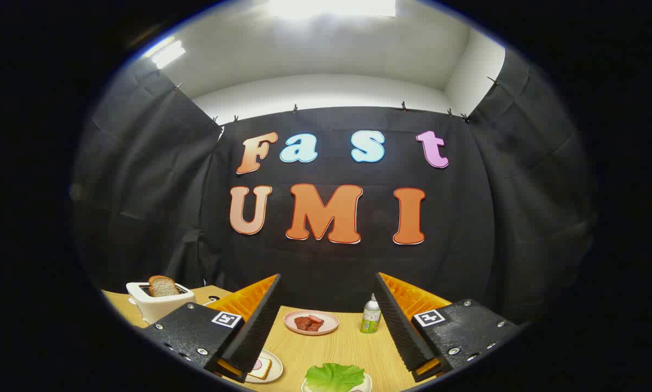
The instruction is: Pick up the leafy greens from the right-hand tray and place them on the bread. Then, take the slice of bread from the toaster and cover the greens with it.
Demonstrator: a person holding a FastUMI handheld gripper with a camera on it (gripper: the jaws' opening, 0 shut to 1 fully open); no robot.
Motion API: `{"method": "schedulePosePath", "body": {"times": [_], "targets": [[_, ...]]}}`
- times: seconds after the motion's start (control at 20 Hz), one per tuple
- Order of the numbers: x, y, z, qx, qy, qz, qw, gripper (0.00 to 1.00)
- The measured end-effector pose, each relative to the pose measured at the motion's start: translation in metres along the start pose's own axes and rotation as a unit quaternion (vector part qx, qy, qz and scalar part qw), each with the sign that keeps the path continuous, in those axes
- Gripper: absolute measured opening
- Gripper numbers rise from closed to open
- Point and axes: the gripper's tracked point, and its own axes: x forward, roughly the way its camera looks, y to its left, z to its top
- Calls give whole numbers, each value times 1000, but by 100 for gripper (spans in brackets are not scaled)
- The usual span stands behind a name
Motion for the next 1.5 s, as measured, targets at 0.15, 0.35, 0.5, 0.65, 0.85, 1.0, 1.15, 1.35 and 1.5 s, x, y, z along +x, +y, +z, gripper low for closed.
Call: {"method": "schedulePosePath", "body": {"times": [0.15, 0.35, 0.5, 0.65, 0.85, 1.0, 1.15, 1.35, 1.5], "targets": [[0, 0, -2, -2, 2, 0, 1000, 99], [0, 1, -3, -2, 3, 3, 1000, 99], [1, 4, -4, -2, 5, 6, 1000, 99], [1, 4, -7, -2, 8, 7, 1000, 99], [2, 6, -10, -1, 13, 10, 1000, 99], [3, 5, -17, 1, 27, 13, 1000, 99], [6, 10, -40, 1, 60, 23, 998, 99], [9, 5, -67, -7, 108, 20, 994, 99], [14, 1, -86, 1, 142, 17, 990, 99]]}}
